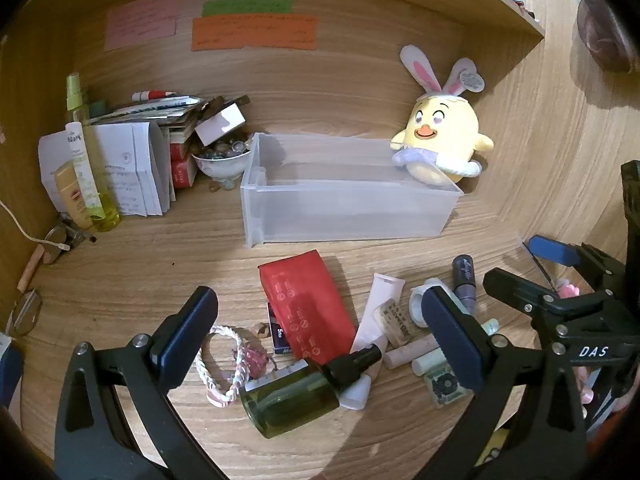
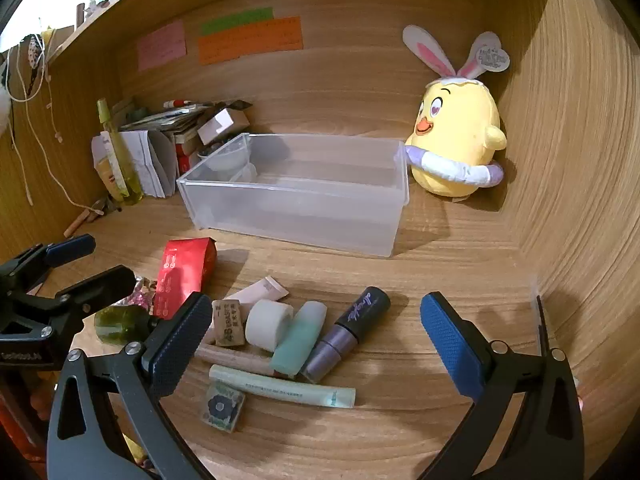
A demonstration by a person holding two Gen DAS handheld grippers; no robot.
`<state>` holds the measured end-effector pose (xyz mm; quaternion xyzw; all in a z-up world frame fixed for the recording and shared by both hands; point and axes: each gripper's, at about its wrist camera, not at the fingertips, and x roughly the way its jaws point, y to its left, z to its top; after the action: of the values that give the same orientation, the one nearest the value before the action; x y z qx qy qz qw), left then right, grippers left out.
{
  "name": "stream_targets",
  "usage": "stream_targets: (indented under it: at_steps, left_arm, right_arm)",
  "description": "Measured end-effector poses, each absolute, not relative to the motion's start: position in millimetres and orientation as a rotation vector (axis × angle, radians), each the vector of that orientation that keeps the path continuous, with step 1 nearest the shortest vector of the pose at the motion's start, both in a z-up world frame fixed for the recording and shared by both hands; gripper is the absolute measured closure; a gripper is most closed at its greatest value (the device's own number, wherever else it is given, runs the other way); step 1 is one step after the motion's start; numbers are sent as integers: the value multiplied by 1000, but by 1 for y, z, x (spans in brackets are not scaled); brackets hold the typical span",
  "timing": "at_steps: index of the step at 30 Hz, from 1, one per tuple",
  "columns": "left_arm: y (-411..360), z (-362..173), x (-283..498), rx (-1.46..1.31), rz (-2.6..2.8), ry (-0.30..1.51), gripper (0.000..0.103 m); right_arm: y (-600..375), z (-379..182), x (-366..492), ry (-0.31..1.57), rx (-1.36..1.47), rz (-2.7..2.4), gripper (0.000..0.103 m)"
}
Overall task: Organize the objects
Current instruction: 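Reach left tool toward red packet while right tool reaches toward dark lipstick tube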
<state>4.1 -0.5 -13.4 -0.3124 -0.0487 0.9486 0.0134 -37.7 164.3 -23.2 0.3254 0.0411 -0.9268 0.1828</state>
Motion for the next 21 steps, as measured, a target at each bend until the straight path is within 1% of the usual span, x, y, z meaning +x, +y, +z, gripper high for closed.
stream_targets:
  at_steps: [21]
  left_arm:
    - [1,-18,5,-932,2952,-166,0]
  right_arm:
    - [162,-27,-43,128,924,-2618,0]
